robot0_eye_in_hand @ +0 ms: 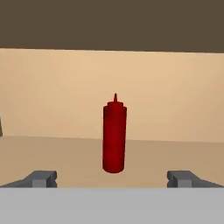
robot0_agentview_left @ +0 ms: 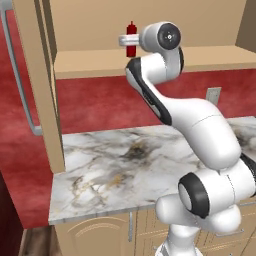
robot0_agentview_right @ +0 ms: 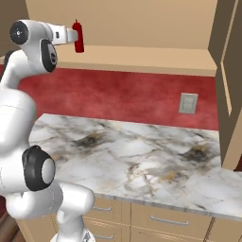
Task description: Collect the paprika, ketchup, and shaker from the cabinet and place them next to the stove.
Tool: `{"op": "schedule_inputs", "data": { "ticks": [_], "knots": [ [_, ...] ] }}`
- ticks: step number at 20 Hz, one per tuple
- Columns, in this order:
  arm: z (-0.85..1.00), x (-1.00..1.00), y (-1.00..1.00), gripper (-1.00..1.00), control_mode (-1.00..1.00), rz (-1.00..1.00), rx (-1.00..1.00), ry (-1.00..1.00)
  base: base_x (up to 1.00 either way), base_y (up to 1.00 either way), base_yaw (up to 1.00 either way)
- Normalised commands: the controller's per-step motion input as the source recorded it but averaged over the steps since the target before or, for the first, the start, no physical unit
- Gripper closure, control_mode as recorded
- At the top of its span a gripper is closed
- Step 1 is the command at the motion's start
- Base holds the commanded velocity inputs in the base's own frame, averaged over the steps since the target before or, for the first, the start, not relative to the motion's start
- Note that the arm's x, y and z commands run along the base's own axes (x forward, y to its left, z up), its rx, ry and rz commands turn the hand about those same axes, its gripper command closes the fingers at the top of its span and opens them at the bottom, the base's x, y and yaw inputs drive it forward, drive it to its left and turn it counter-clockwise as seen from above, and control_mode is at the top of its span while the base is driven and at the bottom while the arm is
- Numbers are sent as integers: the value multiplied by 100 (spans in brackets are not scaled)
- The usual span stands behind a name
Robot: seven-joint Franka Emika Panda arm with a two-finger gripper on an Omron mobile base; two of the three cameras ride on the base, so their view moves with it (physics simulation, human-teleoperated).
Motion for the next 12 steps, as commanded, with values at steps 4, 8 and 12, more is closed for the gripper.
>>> {"op": "schedule_inputs", "data": {
  "ticks": [4, 8, 12],
  "knots": [
    [0, 32, 0, -100, -100, 0, 2, 2, 0, 0, 0],
    [0, 35, 0, -100, -100, 0, 4, 1, 0, 0, 0],
    [0, 38, 0, -100, -100, 0, 5, 2, 0, 0, 0]
  ]
}}
